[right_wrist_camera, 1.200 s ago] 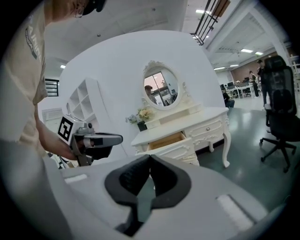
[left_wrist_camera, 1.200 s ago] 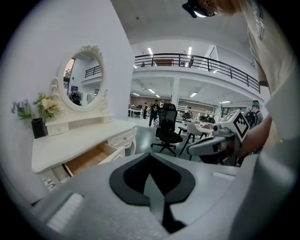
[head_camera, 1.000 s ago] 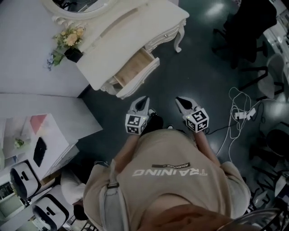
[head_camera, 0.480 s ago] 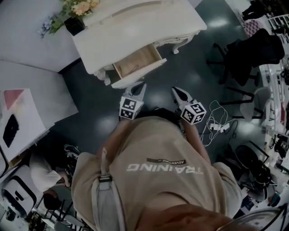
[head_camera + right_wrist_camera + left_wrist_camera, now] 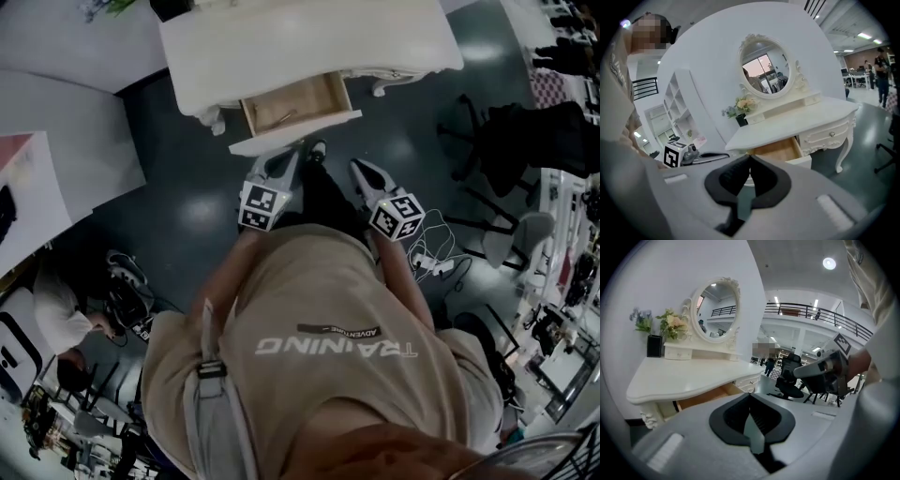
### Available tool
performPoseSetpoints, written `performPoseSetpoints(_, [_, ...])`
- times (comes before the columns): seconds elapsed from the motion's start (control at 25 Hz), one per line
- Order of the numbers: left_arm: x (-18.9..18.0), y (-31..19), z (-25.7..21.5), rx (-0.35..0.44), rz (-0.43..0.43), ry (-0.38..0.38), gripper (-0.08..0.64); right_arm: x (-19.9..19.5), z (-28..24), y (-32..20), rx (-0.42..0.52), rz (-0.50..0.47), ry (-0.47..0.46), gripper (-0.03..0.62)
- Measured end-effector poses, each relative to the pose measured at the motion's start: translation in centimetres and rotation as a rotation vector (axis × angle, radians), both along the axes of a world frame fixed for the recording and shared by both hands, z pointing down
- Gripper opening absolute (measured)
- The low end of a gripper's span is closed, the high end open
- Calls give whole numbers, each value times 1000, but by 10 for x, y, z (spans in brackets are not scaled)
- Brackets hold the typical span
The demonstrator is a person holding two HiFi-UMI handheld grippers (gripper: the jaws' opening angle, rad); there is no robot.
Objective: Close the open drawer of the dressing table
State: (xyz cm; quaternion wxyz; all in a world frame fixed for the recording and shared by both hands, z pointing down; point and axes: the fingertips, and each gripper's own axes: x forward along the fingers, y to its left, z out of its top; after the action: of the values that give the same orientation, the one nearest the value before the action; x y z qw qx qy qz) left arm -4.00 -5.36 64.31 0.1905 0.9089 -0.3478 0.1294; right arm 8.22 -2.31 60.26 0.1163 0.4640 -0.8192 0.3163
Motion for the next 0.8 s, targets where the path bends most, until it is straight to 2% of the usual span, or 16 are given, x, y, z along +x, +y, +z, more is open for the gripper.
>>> performPoseSetpoints(0.16, [-10, -14, 10, -41, -66, -74, 0, 1, 16, -30, -30, -82, -29, 5])
performPoseSetpoints(0.32, [-4, -46, 10, -55, -88, -154, 0, 5, 13, -83, 31, -202, -4, 5])
performPoseSetpoints(0.44, [21, -66, 4, -62, -83, -208, 0, 23, 13, -108, 72, -294, 28, 5])
performPoseSetpoints(0.52, [41, -89, -3, -63, -98, -209, 0, 38, 23, -128, 80, -351, 48, 4])
performPoseSetpoints(0.68, [71, -132, -17, -127, -201, -138, 0, 68, 48, -172, 58, -421, 61, 5])
performPoseSetpoints(0.8, [83, -148, -14, -157, -228, -162, 0, 76, 59, -199, 37, -473, 46, 4])
